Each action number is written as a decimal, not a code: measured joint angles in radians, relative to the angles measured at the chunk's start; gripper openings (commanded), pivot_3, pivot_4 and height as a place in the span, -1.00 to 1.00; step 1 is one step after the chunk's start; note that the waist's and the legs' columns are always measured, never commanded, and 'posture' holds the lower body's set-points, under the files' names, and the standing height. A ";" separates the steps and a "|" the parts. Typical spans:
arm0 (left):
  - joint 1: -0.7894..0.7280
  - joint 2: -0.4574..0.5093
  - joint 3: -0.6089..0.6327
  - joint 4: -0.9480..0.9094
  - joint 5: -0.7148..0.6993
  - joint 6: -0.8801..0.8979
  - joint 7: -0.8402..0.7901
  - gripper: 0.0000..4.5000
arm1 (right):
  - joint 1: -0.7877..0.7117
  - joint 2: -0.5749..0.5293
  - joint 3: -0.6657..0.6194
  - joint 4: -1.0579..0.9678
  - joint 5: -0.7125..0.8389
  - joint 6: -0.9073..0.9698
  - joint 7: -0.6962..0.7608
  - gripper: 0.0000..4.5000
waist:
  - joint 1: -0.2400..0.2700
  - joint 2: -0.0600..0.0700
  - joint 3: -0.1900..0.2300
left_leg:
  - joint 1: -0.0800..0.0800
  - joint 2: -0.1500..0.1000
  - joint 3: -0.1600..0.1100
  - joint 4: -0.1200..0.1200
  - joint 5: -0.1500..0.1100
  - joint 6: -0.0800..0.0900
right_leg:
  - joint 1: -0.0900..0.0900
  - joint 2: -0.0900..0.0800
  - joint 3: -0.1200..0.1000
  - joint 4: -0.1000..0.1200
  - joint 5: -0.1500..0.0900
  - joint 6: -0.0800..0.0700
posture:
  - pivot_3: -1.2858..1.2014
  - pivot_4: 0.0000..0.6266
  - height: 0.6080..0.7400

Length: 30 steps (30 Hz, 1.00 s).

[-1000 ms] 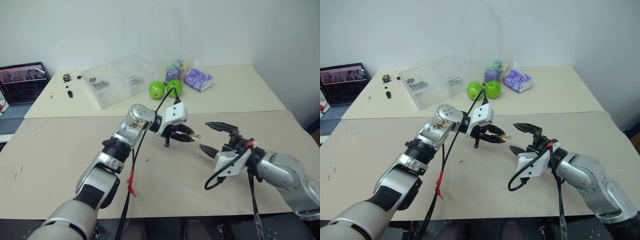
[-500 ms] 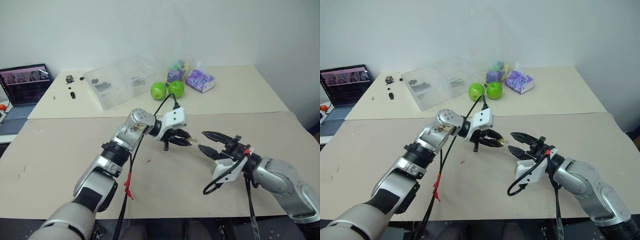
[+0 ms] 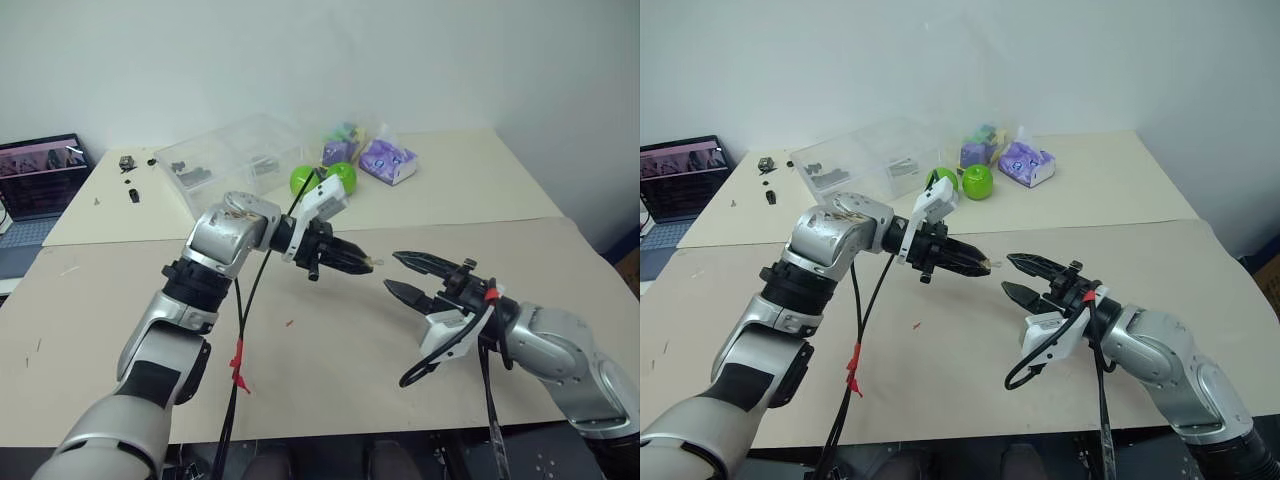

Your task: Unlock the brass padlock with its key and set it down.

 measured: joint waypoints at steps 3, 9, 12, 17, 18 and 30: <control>0.000 0.000 -0.003 0.000 -0.013 0.007 0.006 -0.64 | 0.000 0.009 0.000 -0.006 0.006 0.001 0.013 -0.72 | 0.004 0.000 0.000 | -0.001 0.000 0.000 0.000 0.000 0.000 | -0.001 0.000 0.000 0.000 0.000 0.000 | 0.03 -0.52 1.00; -0.001 -0.003 -0.010 0.000 -0.029 0.006 0.014 -0.64 | 0.039 0.017 0.000 -0.013 0.002 -0.003 0.024 -0.98 | 0.005 0.000 0.000 | -0.001 0.000 0.000 0.000 0.000 0.000 | -0.001 0.000 0.000 0.000 0.000 0.000 | 0.03 -0.52 1.00; -0.001 -0.001 -0.011 0.000 -0.031 0.006 0.015 -0.64 | 0.059 0.017 0.000 -0.012 0.000 -0.007 0.024 -0.98 | 0.003 0.000 0.000 | -0.001 0.000 0.000 0.000 0.000 0.000 | -0.001 0.000 0.000 0.000 0.000 0.000 | 0.03 -0.52 1.00; -0.007 -0.001 -0.022 0.000 -0.035 0.007 0.015 -0.64 | 0.060 0.020 0.000 0.000 -0.011 -0.021 0.024 -0.87 | 0.001 -0.001 0.000 | 0.000 0.001 0.000 0.000 0.000 0.000 | -0.001 0.002 0.000 0.000 0.000 0.000 | 0.03 -0.52 1.00; -0.009 0.000 -0.022 -0.001 -0.036 0.008 0.015 -0.64 | 0.060 0.023 0.000 0.007 -0.011 -0.022 0.024 -0.75 | 0.001 -0.001 0.000 | 0.000 0.002 0.000 0.000 0.000 0.000 | 0.000 0.002 0.000 0.000 0.000 0.000 | 0.03 -0.52 1.00; -0.010 0.024 -0.048 -0.007 -0.033 -0.018 0.008 -0.64 | 0.048 0.029 0.000 0.032 -0.017 -0.025 0.028 -0.50 | 0.002 0.000 0.000 | -0.001 0.004 0.000 0.000 0.000 0.000 | -0.001 0.004 0.001 0.000 0.000 -0.001 | 0.03 -0.52 1.00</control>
